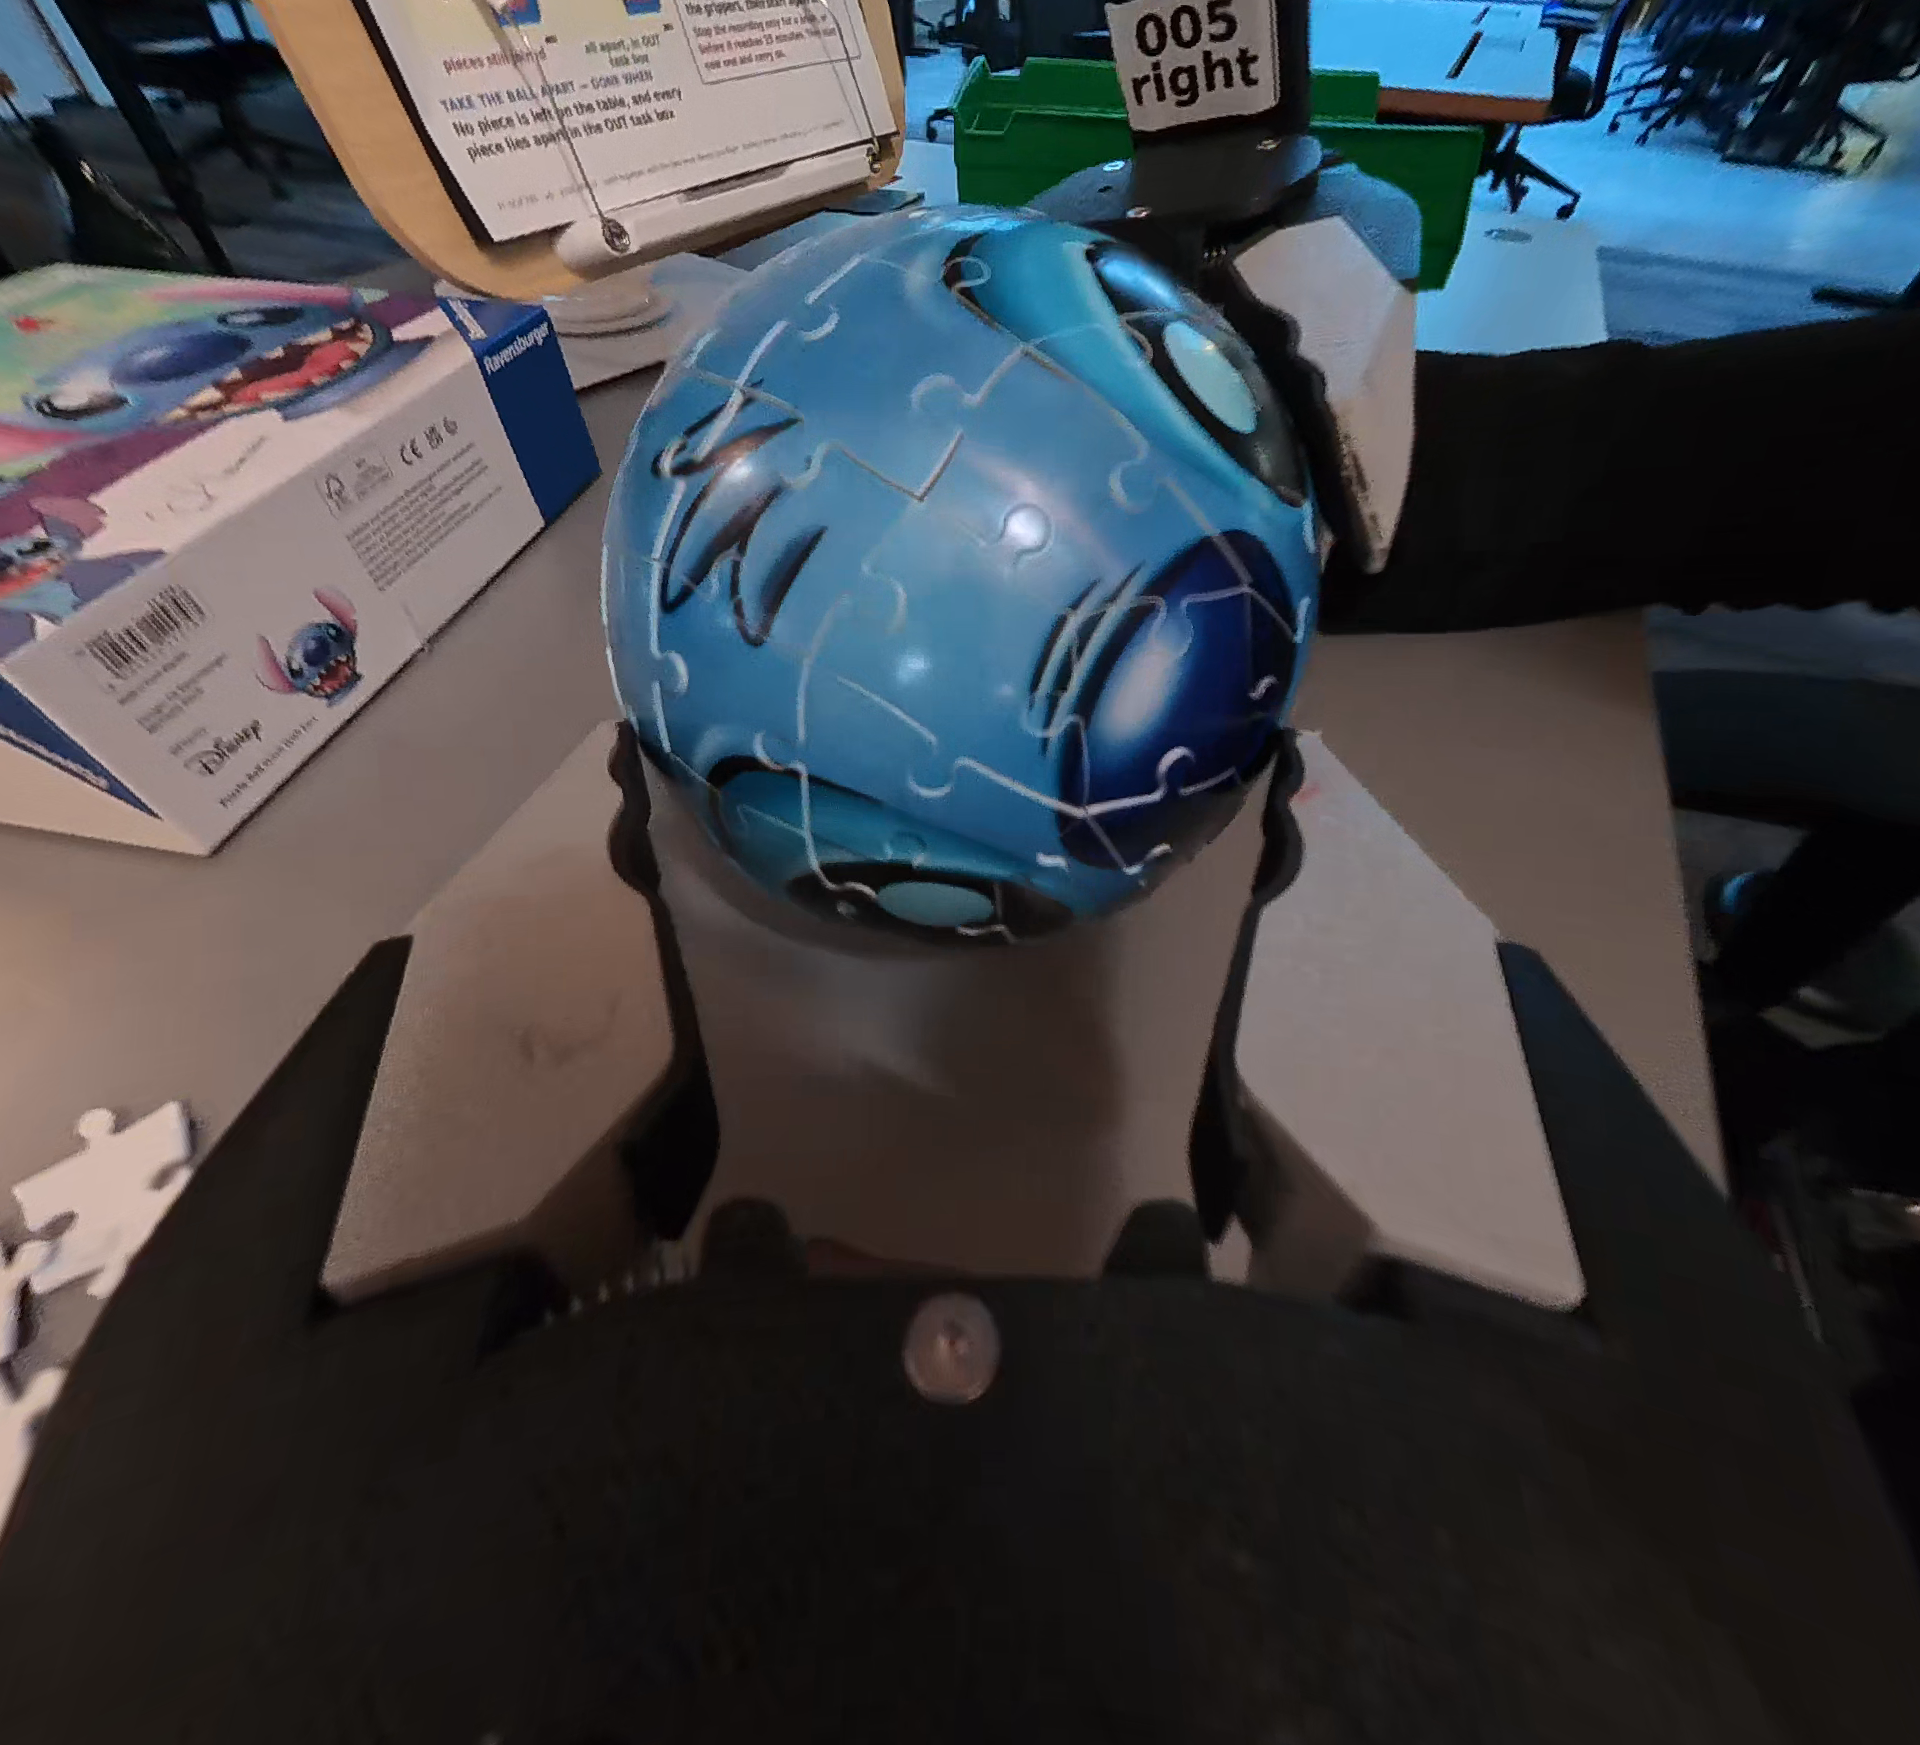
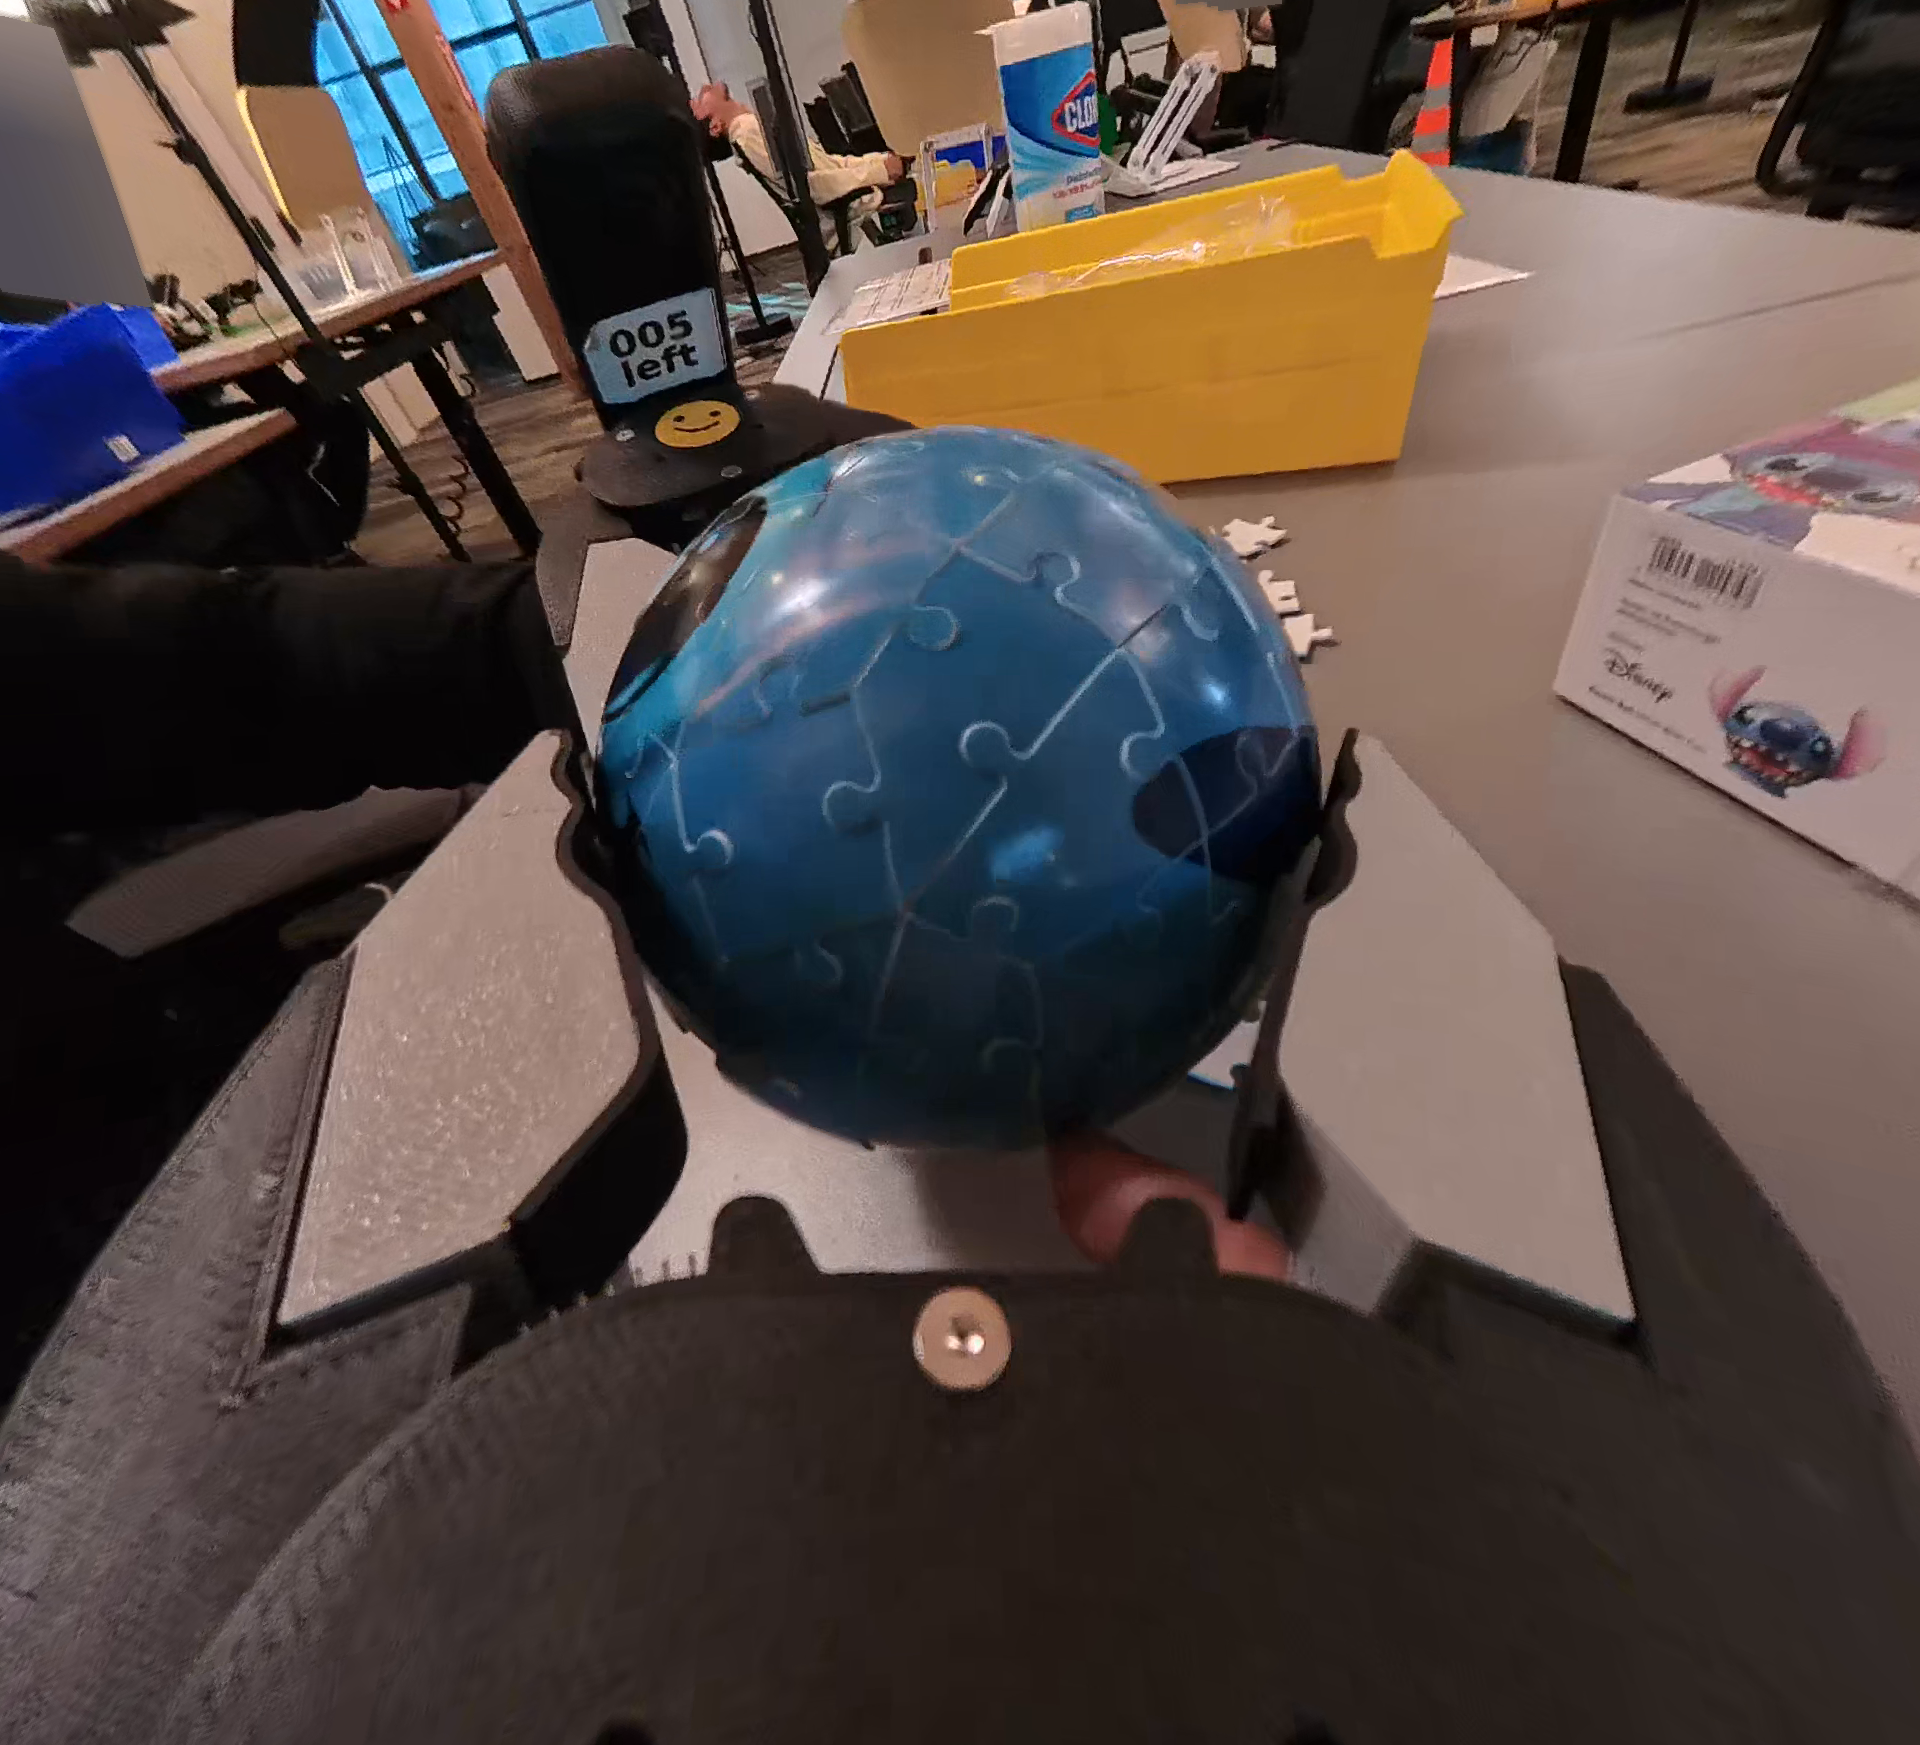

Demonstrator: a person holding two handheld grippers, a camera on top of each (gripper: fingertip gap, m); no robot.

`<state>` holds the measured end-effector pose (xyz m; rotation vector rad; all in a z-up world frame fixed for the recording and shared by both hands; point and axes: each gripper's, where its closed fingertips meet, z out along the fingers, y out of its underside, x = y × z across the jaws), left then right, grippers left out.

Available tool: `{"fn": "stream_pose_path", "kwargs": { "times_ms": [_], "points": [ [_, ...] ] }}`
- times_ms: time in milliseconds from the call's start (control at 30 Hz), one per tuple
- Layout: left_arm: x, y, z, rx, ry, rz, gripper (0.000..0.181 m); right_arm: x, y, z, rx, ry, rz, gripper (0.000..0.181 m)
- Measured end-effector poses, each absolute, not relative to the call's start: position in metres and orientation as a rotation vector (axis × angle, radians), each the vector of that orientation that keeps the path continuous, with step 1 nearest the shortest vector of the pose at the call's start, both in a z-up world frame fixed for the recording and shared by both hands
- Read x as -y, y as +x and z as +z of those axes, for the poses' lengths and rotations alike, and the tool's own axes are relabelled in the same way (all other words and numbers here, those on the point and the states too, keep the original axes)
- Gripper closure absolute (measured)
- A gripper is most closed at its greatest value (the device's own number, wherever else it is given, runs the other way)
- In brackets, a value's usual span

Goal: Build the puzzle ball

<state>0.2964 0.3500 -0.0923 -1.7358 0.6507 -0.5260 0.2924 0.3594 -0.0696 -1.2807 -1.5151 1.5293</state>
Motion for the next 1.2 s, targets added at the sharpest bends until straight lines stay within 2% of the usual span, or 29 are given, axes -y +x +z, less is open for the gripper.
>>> {"fn": "stream_pose_path", "kwargs": {
  "times_ms": [367, 567, 900, 1200],
  "points": [
    [-0.357, 0.286, -0.086, -0.845, -1.617, -0.163, 0.068, -0.364, 0.286, -0.072, 1.536, -1.103, 1.358, 0.045],
    [-0.36, 0.283, -0.089, -0.803, -1.659, -0.209, 0.069, -0.369, 0.283, -0.071, 1.525, -1.143, 1.338, 0.046],
    [-0.354, 0.27, -0.091, -0.46, -1.932, -0.629, 0.069, -0.373, 0.262, -0.061, 1.497, -1.447, 1.505, 0.052],
    [-0.327, 0.248, -0.1, -0.029, -2.123, -0.982, 0.069, -0.356, 0.233, -0.078, 1.435, -1.82, 1.904, 0.054]
  ]
}}
